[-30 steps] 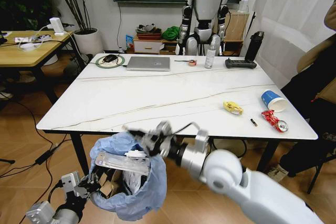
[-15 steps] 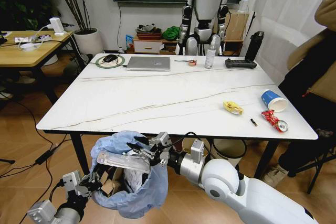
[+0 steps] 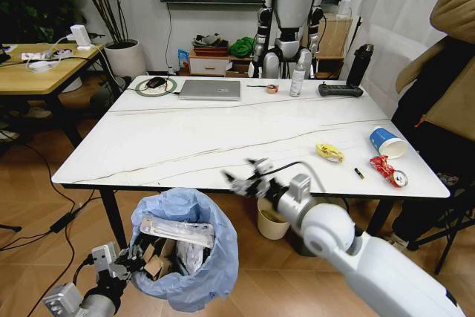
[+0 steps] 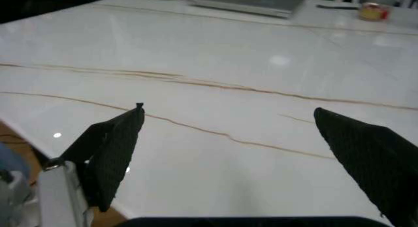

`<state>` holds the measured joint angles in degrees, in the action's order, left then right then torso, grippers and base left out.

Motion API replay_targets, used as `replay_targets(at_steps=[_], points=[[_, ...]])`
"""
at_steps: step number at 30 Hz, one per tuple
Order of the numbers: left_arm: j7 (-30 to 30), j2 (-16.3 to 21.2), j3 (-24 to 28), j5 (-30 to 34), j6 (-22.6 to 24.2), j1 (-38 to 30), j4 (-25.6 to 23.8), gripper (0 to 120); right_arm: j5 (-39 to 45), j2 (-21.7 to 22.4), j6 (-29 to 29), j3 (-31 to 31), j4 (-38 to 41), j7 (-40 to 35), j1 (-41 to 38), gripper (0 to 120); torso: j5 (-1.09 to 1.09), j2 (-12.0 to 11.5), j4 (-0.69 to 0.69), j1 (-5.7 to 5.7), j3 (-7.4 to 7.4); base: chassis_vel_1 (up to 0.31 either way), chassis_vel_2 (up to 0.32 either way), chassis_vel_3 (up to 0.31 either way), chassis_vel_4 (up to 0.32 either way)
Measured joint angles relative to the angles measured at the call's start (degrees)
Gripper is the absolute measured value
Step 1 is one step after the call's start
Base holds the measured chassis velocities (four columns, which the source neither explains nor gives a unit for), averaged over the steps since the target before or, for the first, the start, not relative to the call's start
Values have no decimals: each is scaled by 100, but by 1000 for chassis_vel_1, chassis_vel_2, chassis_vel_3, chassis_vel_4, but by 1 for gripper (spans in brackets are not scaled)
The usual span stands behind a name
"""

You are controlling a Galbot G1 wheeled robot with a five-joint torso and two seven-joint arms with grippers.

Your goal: Pick up the trash bin and place the trash from the table into it.

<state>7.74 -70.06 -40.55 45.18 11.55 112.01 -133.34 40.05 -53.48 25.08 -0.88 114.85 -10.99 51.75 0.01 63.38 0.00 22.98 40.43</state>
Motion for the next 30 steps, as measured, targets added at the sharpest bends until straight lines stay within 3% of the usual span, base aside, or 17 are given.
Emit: replay_targets(at_steps=[4,6,14,19,21,25,30], points=[[-34,87,18,2,-16,-74,73,0,330,98,79,927,-33,-86,488,100,0,0,-2,0,0,0,0,0,0],[-37,96,21,2,-17,-86,84,0,392,107,70,1028,-5,-143,564,100,0,0,-2,0,0,0,0,0,0],[-47,159,77,32,-17,-229,160,0,701,190,-444,2520,767,-513,1895,100,1,0,-1,-1,-1,0,0,0,0],[-69,191,160,42,-19,-306,245,0,573,-49,-643,3637,1234,-345,2999,100,1,1,-1,-1,-1,0,0,0,0],[-75,195,165,42,-19,-313,255,0,543,-89,-678,3730,1278,-311,3096,100,1,1,-1,-1,-1,0,0,0,0],[-114,191,172,19,-46,-394,357,0,-67,-795,-1114,4579,1625,93,4157,100,-2,1,-1,-1,-1,0,0,0,0],[-174,162,191,-47,-91,-366,432,0,-638,-1650,-2036,4909,1550,682,4825,100,-2,2,-2,-2,-1,0,0,0,0]])
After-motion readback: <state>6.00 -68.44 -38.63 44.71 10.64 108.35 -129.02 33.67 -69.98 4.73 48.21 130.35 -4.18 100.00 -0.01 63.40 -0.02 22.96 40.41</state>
